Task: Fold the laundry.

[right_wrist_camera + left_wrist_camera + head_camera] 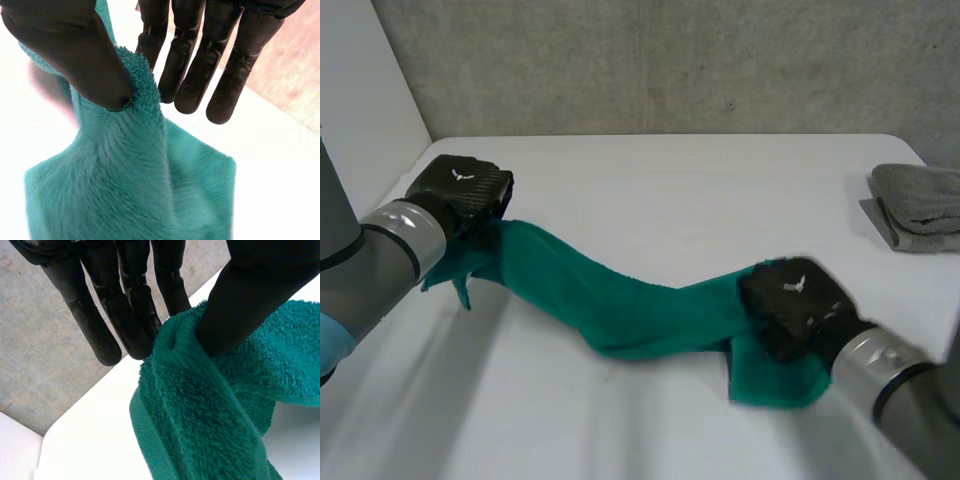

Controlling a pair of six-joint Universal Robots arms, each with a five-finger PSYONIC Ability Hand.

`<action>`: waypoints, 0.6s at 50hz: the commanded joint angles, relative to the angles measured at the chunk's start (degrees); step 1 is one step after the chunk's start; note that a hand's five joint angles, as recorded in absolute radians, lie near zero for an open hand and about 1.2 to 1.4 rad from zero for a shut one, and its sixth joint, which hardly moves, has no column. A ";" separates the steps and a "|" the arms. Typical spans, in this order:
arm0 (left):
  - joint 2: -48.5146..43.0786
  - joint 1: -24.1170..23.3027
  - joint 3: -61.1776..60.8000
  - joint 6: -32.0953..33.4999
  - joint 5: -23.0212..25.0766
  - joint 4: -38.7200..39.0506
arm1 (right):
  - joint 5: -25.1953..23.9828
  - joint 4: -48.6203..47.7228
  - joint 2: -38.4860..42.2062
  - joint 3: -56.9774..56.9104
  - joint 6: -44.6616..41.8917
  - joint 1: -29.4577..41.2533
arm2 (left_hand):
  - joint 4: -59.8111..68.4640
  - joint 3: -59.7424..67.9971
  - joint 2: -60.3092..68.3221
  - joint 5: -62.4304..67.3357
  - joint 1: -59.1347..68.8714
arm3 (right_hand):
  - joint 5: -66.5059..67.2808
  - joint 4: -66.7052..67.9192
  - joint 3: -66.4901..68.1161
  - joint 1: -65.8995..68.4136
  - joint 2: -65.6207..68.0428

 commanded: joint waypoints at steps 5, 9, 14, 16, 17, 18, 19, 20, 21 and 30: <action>5.14 -0.48 -5.76 0.46 1.05 -4.11 | -0.75 33.64 -7.21 -11.38 -28.15 -11.47 | 11.14 11.50 11.66 15.63 16.14 | 13.15 11.98 12.29 24.14 12.59; 3.56 -0.92 -7.17 0.20 1.50 -4.20 | -2.76 33.39 -1.70 -13.93 -26.84 -11.92 | 11.14 11.50 11.66 15.63 16.14 | 13.15 11.98 12.29 24.14 12.59; -4.87 -1.62 -3.14 -0.15 0.71 -1.48 | -2.59 32.60 8.94 -18.49 -25.61 -11.13 | 11.14 11.50 11.66 15.63 16.14 | 13.15 11.98 12.29 24.14 12.59; -8.13 -2.58 0.99 -0.77 0.35 0.54 | -2.24 31.64 11.15 -20.86 -25.43 -10.78 | 11.14 11.50 11.66 15.63 16.14 | 13.15 11.98 12.29 24.14 12.59; -9.09 -3.02 2.40 -1.12 0.27 1.24 | -1.98 30.85 12.12 -22.36 -25.34 -10.43 | 11.14 11.50 11.66 15.63 16.14 | 13.15 11.98 12.29 24.14 12.59; -9.89 -3.38 3.98 -1.55 0.09 1.86 | -0.85 29.01 13.69 -25.85 -24.56 -9.64 | 11.14 11.50 11.66 15.63 16.14 | 13.15 11.98 12.29 24.14 12.59; -11.37 -3.90 7.56 -2.60 -0.61 3.52 | -0.14 27.86 14.40 -27.89 -23.94 -9.11 | 11.14 11.50 11.66 15.63 16.14 | 13.15 11.98 12.29 24.14 12.59; -12.00 -4.17 9.60 -3.22 -1.14 4.41 | 0.82 26.72 14.93 -30.08 -23.32 -8.67 | 11.14 11.50 11.66 15.63 16.14 | 13.15 11.98 12.29 24.14 12.59; -12.44 -4.43 11.62 -3.75 -1.66 5.46 | 1.70 25.58 15.46 -32.46 -22.62 -8.15 | 11.14 11.50 11.66 15.63 16.14 | 13.15 11.98 12.29 24.14 12.59; -10.87 -5.92 25.26 -5.78 -6.49 30.56 | 5.06 5.20 16.08 -55.32 -19.45 -6.56 | 11.14 11.50 11.66 15.63 16.14 | 13.15 11.98 12.29 24.14 12.59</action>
